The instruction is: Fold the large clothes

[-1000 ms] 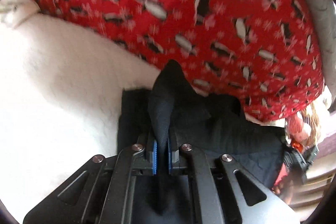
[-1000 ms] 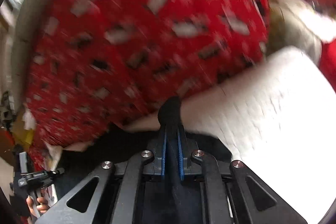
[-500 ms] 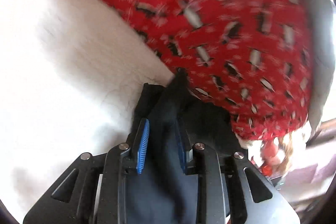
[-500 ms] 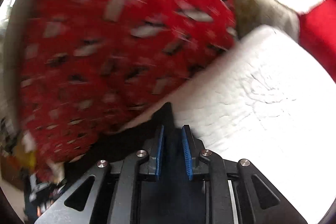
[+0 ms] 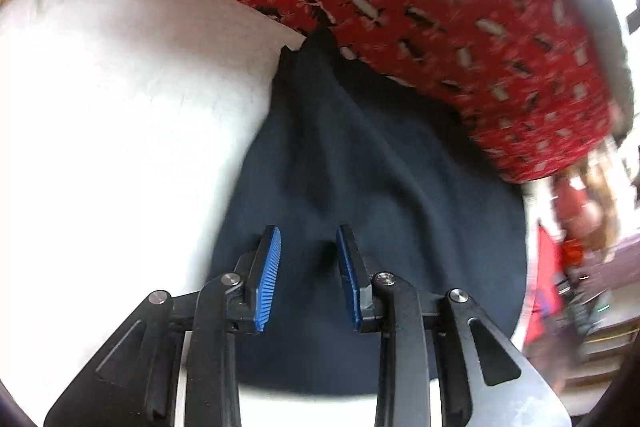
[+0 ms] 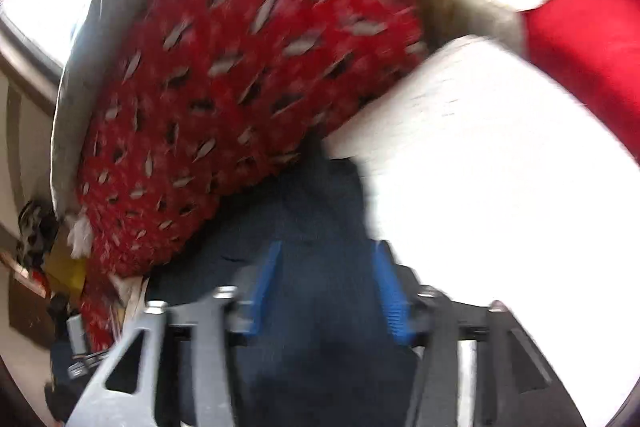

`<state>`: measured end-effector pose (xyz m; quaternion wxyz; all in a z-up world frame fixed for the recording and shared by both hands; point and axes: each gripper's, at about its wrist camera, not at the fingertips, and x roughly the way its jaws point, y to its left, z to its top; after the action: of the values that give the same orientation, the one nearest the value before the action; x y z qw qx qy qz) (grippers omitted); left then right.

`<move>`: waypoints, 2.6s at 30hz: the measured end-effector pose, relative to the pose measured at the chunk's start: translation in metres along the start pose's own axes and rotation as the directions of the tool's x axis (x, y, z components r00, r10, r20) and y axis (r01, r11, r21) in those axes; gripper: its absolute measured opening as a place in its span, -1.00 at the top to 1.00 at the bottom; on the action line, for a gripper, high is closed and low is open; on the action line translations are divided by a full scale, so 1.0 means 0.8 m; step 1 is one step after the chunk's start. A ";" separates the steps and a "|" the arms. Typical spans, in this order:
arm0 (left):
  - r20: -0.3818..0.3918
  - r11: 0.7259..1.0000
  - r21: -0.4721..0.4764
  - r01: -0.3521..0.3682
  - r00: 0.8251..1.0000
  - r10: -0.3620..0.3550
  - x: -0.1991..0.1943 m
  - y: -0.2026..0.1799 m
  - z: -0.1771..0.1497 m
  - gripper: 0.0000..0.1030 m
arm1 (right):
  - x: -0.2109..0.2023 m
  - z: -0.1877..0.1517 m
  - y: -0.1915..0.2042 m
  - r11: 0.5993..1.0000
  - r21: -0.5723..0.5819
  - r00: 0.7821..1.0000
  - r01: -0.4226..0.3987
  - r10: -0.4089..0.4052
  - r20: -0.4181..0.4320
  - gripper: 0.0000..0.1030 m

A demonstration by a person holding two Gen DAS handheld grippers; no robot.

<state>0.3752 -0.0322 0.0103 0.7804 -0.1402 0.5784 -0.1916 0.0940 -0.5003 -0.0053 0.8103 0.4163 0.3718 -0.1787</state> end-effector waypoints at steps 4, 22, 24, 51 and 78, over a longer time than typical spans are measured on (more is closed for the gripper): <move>-0.015 0.999 0.043 -0.021 1.000 0.022 0.003 -0.009 -0.031 0.40 | -0.020 -0.027 -0.041 0.999 0.035 0.998 -0.004 0.006 -0.062 -0.33; 0.019 0.997 0.081 0.019 1.000 -0.021 -0.011 -0.075 -0.067 0.33 | -0.063 -0.055 -0.005 0.995 -0.057 0.996 -0.087 0.088 0.018 0.71; 0.033 0.993 0.121 -0.009 0.999 0.005 0.002 -0.102 -0.067 0.12 | -0.056 -0.061 0.029 0.988 -0.118 0.994 -0.100 0.104 0.028 0.47; 0.032 0.975 0.153 -0.159 0.987 0.156 0.099 -0.117 -0.073 -0.40 | 0.084 -0.068 0.055 0.916 -0.373 0.986 0.146 -0.164 -0.017 -0.68; 0.160 0.995 0.058 -0.081 0.985 0.071 -0.002 -0.071 0.004 -0.76 | 0.061 -0.053 0.158 0.834 -0.494 0.966 0.247 -0.168 0.198 -0.95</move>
<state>0.3698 -0.0821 0.0376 0.8347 -0.1075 0.5133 -0.1684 0.1826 -0.3905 0.0100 0.8927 0.1274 0.3884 -0.1899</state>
